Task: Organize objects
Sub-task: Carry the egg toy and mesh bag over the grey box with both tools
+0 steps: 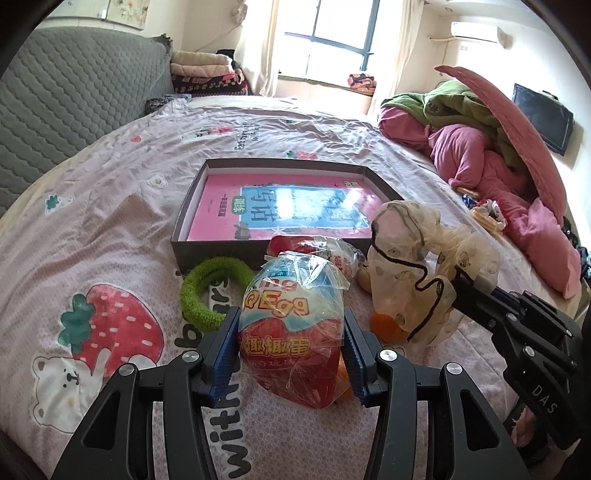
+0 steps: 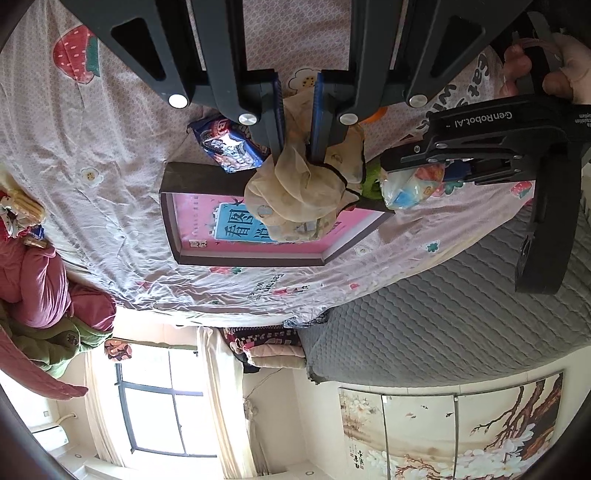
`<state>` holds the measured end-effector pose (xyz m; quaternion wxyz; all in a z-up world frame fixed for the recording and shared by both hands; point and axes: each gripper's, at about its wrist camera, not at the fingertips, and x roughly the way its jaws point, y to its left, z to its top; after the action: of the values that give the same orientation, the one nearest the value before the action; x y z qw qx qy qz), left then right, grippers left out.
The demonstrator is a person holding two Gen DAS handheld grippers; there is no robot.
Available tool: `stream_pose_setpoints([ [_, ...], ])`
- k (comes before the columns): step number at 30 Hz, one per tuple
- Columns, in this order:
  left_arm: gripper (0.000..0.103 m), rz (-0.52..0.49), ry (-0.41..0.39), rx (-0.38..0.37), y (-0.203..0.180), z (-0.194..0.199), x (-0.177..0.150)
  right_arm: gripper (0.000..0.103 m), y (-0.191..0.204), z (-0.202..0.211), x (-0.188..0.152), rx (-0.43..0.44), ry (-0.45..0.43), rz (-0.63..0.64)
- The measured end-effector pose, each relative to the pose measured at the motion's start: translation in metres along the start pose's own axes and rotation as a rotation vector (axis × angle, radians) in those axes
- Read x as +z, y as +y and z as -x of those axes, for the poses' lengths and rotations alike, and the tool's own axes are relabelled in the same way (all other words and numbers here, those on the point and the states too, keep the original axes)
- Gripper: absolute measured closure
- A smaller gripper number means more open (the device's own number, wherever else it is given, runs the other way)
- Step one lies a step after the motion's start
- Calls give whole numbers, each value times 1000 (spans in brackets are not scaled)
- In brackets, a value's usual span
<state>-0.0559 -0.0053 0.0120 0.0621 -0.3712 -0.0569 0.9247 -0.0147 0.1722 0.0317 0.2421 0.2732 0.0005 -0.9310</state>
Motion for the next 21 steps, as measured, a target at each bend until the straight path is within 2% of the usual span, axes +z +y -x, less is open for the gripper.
stream_pose_setpoints([
  [21, 51, -26, -39, 21, 0, -3, 34, 90, -10, 1, 20, -54, -19, -18],
])
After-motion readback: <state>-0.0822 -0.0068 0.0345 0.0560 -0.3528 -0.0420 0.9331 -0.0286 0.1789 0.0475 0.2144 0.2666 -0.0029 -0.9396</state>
